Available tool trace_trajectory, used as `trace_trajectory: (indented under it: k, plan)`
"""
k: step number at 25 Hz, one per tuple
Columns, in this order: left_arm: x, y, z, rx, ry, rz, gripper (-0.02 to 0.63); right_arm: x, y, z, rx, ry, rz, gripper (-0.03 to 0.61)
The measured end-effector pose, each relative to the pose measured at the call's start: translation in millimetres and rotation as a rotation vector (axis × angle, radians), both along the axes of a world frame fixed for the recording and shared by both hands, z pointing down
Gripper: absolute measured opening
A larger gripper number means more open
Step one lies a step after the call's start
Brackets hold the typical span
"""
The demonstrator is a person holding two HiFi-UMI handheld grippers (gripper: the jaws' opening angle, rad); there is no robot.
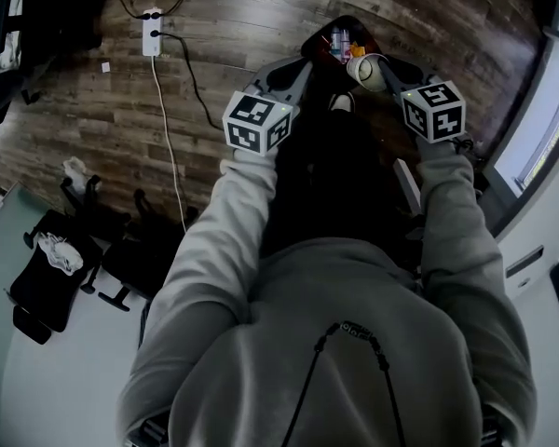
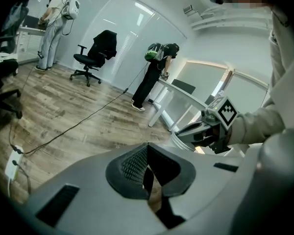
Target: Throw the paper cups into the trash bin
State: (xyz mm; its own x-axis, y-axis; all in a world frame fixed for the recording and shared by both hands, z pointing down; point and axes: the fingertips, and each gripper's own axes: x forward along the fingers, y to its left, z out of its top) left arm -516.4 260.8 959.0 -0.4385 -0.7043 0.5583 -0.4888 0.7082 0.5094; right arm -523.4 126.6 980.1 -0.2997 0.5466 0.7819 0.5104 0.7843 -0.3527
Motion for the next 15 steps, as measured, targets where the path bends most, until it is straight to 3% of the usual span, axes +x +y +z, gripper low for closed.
trace_trajectory:
  k: [6, 13, 15]
  plan:
    - [-3.7, -6.9, 30.9, -0.028, -0.008, -0.011, -0.002, 2.3, -6.5, 31.4, 0.02, 0.004, -0.017, 0.043]
    - [-6.8, -20.4, 28.4, -0.021, -0.027, 0.003, -0.002, 0.6, -8.9, 45.0, 0.013, 0.004, -0.02, 0.043]
    - [-8.5, -19.4, 23.3, -0.01, -0.024, -0.007, -0.002, 4.0, -9.7, 44.5, -0.009, 0.031, -0.008, 0.135]
